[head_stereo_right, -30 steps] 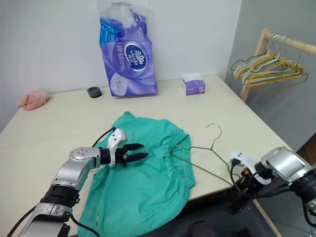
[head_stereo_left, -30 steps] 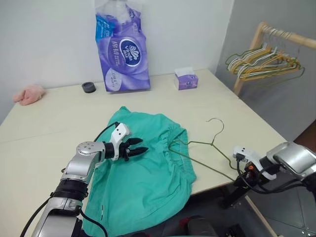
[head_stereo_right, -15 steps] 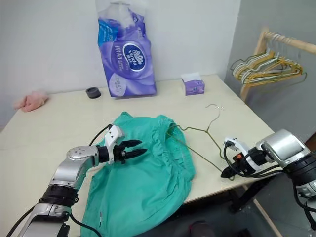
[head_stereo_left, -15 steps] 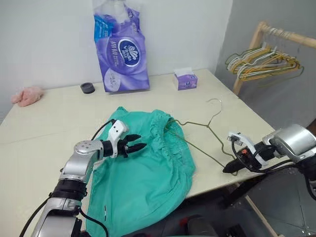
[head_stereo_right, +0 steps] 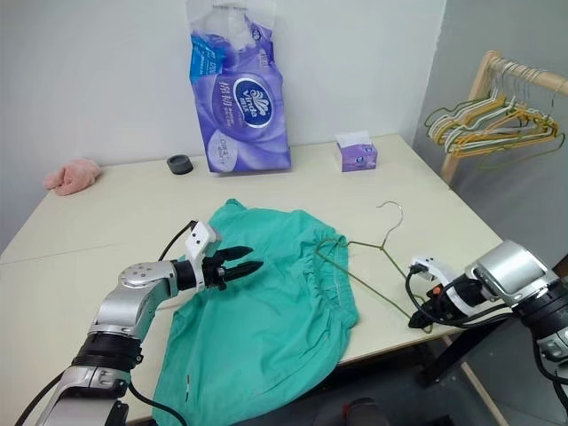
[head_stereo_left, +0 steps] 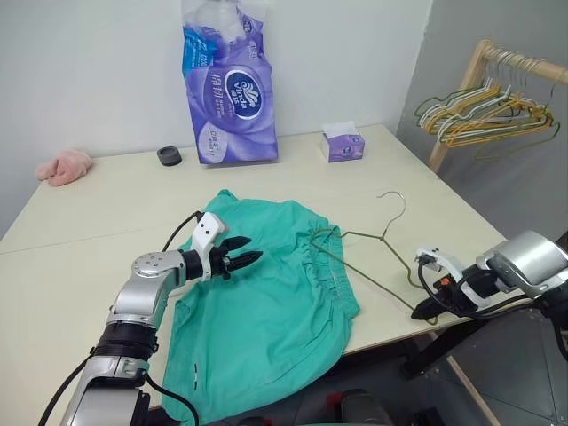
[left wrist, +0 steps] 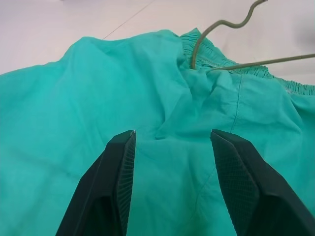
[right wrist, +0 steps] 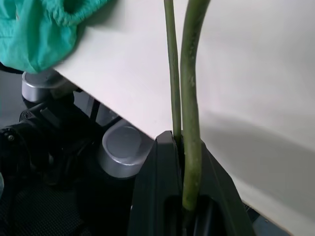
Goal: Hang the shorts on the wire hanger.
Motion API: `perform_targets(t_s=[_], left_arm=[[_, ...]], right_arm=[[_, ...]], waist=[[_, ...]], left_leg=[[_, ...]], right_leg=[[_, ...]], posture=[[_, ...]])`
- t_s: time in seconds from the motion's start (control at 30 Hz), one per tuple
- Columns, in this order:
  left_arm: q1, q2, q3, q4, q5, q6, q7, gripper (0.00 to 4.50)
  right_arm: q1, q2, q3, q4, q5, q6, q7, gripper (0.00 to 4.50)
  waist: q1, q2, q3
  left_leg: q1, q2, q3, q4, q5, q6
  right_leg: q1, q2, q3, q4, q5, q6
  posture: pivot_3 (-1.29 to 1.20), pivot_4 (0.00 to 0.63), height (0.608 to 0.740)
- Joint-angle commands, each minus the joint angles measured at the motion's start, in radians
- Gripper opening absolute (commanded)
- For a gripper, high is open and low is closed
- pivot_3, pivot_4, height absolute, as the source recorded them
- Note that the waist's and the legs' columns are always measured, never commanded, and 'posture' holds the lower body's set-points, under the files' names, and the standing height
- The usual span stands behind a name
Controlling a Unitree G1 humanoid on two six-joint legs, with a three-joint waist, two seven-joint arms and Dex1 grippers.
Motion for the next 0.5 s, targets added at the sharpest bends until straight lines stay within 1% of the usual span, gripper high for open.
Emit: perform_targets(t_s=[0.03, 0.23, 0.27, 0.4, 0.5], left_arm=[[-0.002, 0.001, 0.022, -0.041, -0.012, -0.005, 0.012, 2.53], [0.006, 0.005, 0.021, -0.052, -0.016, -0.001, 0.017, 2.53], [0.006, 0.006, 0.019, -0.051, -0.014, -0.003, 0.015, 2.53], [-0.001, 0.006, 0.012, -0.046, -0.008, -0.007, 0.012, 2.53], [-0.005, 0.008, 0.008, -0.045, -0.004, -0.010, 0.008, 2.53]], right_arm=[[0.007, -0.042, -0.015, 0.000, 0.007, -0.015, 0.026, 0.00], [0.051, -0.082, -0.026, 0.021, 0.005, -0.033, 0.036, 0.00], [0.055, -0.071, -0.036, 0.032, 0.005, -0.026, 0.023, 0.00], [0.010, 0.043, -0.085, 0.112, 0.006, 0.029, -0.051, 0.00], [-0.021, 0.095, -0.091, 0.151, -0.001, 0.047, -0.082, 0.00]], waist=[[0.001, 0.000, 0.000], [0.002, 0.000, 0.000], [0.003, 0.000, 0.000], [0.001, 0.000, 0.000], [-0.002, 0.001, 0.000]], left_leg=[[0.000, 0.000, 0.000, 0.000, 0.000, 0.000], [0.000, 0.000, 0.000, 0.000, 0.000, 0.000], [0.000, 0.000, 0.000, 0.000, 0.000, 0.000], [0.001, 0.000, 0.000, 0.000, 0.000, 0.000], [0.001, 0.000, 0.000, 0.000, 0.000, 0.000]], right_leg=[[0.000, 0.000, 0.000, 0.000, 0.000, 0.000], [0.000, 0.000, 0.000, 0.000, 0.000, 0.000], [0.000, 0.000, 0.000, 0.000, 0.000, 0.000], [0.001, 0.001, 0.000, 0.000, 0.000, 0.000], [0.001, 0.002, 0.000, 0.000, 0.000, 0.000]], posture=[[-0.18, 0.000, 0.740], [-0.18, 0.000, 0.740], [-0.18, 0.000, 0.740], [-0.18, 0.000, 0.740], [-0.18, 0.000, 0.740]])
